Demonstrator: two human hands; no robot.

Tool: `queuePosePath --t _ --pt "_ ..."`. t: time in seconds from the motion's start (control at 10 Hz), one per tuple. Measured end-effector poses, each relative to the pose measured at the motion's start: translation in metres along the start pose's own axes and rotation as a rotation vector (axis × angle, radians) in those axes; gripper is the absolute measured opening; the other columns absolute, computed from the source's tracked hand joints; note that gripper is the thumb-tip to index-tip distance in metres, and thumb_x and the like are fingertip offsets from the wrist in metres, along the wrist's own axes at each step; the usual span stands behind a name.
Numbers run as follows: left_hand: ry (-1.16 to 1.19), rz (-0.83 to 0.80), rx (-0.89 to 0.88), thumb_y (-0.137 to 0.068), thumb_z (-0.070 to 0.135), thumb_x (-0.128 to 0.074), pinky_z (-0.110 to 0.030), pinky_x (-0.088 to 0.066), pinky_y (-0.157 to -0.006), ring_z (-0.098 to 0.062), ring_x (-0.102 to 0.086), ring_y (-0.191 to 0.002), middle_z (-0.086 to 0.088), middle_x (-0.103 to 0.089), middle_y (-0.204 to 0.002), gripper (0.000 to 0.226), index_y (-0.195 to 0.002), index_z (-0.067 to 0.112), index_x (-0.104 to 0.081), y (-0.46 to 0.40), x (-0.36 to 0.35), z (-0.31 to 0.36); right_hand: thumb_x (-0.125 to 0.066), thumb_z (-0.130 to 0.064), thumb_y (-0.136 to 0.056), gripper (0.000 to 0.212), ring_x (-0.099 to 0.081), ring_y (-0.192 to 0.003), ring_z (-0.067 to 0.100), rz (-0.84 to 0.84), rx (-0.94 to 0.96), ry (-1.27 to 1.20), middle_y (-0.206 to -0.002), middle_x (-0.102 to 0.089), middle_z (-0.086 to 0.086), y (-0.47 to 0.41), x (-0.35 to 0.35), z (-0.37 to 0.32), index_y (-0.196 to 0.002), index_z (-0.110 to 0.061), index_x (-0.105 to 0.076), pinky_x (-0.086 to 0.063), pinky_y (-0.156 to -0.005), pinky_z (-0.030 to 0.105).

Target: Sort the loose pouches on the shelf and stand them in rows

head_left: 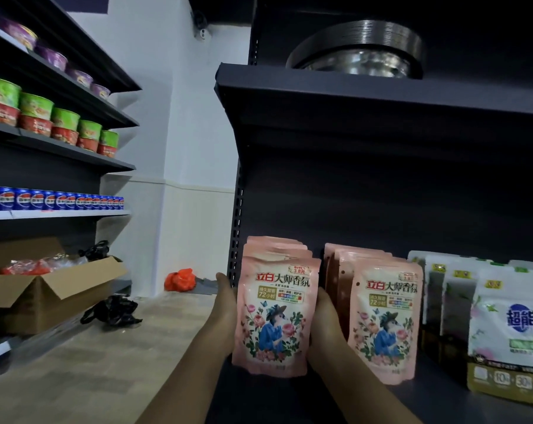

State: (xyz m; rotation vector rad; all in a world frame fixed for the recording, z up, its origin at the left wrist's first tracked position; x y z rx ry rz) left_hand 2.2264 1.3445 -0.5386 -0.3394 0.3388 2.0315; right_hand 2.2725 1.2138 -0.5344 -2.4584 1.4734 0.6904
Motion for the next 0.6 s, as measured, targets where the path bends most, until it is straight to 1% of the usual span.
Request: queuePosePath --t 0.1,0.2,0.3,0.4,0.5,0.6 --pt "0.015 -0.003 0.005 -0.089 0.068 -0.005 -0.05 -0.036 -0.102 -0.043 -0.051 -0.12 -0.025 -0.06 -0.124 0.085 -0.105 0.011 -0.066 -0.004 0.001 0.0 -0.029 -0.04 -0.1 0.049 -0.066 -0.072 0.028 -0.051 0.026 0.017 -0.061 -0.073 0.01 -0.002 -0.002 -0.001 -0.089 -0.012 -0.067 -0.047 -0.064 0.039" --pt "0.001 -0.021 0.035 -0.089 0.069 -0.006 -0.049 -0.036 -0.102 -0.042 -0.052 -0.12 -0.023 -0.06 -0.125 0.086 -0.117 0.01 -0.063 -0.006 0.002 -0.003 -0.028 -0.04 -0.1 0.048 -0.066 -0.078 0.029 -0.054 0.018 0.032 -0.066 -0.075 0.01 -0.004 -0.002 0.002 -0.1 -0.012 -0.067 -0.049 -0.067 0.039" --pt "0.024 -0.029 0.036 -0.091 0.066 -0.007 -0.049 -0.036 -0.099 -0.043 -0.049 -0.123 -0.023 -0.057 -0.13 0.083 -0.12 0.009 -0.06 0.001 0.0 -0.001 -0.028 -0.04 -0.1 0.048 -0.069 -0.07 0.025 -0.079 0.031 0.051 -0.067 -0.075 0.008 -0.003 -0.002 0.001 -0.097 -0.013 -0.067 -0.05 -0.067 0.038" --pt "0.062 -0.011 0.034 -0.091 0.067 -0.01 -0.05 -0.036 -0.102 -0.042 -0.052 -0.12 -0.023 -0.06 -0.126 0.08 -0.106 0.01 -0.064 0.002 0.001 0.0 -0.027 -0.04 -0.1 0.048 -0.068 -0.076 0.027 -0.078 0.04 0.041 -0.067 -0.075 0.008 0.0 -0.004 0.0 -0.1 -0.012 -0.066 -0.05 -0.071 0.038" --pt "0.084 0.019 -0.029 -0.091 0.066 -0.009 -0.048 -0.04 -0.096 -0.039 -0.058 -0.109 -0.02 -0.067 -0.111 0.079 -0.122 0.013 -0.058 -0.004 0.007 0.005 -0.027 -0.041 -0.1 0.049 -0.066 -0.084 0.029 -0.08 0.045 -0.002 -0.07 -0.075 0.009 0.0 -0.005 -0.002 -0.11 -0.012 -0.065 -0.05 -0.074 0.039" --pt "0.076 0.05 -0.111 -0.09 0.068 -0.005 -0.046 -0.04 -0.096 -0.037 -0.057 -0.114 -0.018 -0.066 -0.112 0.08 -0.128 0.016 -0.052 -0.006 0.012 0.02 -0.027 -0.042 -0.1 0.047 -0.065 -0.088 0.028 -0.057 0.065 0.001 -0.076 -0.075 0.009 0.009 -0.008 -0.013 -0.105 -0.015 -0.065 -0.05 -0.081 0.044"
Point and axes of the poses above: each hand's wrist, its own y-axis away from the middle knuckle, its own x-axis out of the back of the hand, z = x × y, the point moved 5 cm from there along -y, towards the middle knuckle
